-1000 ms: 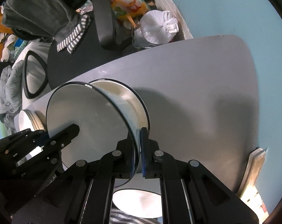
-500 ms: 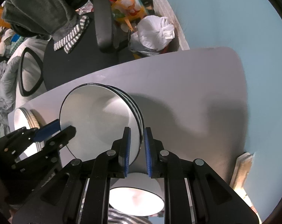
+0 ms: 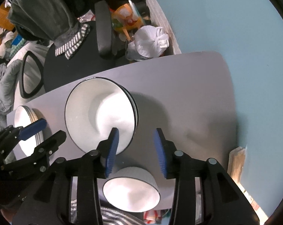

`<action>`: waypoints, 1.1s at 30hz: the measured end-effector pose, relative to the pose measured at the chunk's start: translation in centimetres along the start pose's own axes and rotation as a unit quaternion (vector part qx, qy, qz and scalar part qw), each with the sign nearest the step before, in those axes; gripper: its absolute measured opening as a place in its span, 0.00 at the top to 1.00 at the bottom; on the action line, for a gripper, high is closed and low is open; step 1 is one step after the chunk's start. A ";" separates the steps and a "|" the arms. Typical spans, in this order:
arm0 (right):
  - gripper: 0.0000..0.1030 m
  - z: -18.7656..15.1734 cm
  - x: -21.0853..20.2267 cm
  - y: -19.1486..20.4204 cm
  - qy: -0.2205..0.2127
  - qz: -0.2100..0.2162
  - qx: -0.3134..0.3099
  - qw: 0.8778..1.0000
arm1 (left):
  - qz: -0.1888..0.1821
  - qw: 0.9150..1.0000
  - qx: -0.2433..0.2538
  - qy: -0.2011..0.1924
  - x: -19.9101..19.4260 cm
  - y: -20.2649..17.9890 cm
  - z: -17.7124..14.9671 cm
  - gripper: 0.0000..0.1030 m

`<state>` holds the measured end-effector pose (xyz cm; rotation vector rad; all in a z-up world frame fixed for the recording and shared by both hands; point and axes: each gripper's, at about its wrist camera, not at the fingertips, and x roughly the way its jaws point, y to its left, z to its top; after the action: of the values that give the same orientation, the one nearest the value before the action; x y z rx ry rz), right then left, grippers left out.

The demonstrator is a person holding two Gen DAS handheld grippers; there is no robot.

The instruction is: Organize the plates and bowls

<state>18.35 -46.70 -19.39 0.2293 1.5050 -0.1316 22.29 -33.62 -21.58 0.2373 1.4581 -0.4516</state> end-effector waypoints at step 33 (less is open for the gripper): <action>0.45 -12.9 -0.4 -5.2 -0.010 0.036 0.150 0.988 | -0.017 0.993 0.118 0.018 0.2 -4.4 -7.6 0.46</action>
<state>4.63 -48.78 -19.97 0.5223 1.4516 -0.3016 13.52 -34.39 -22.13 0.4115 1.4458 -0.6500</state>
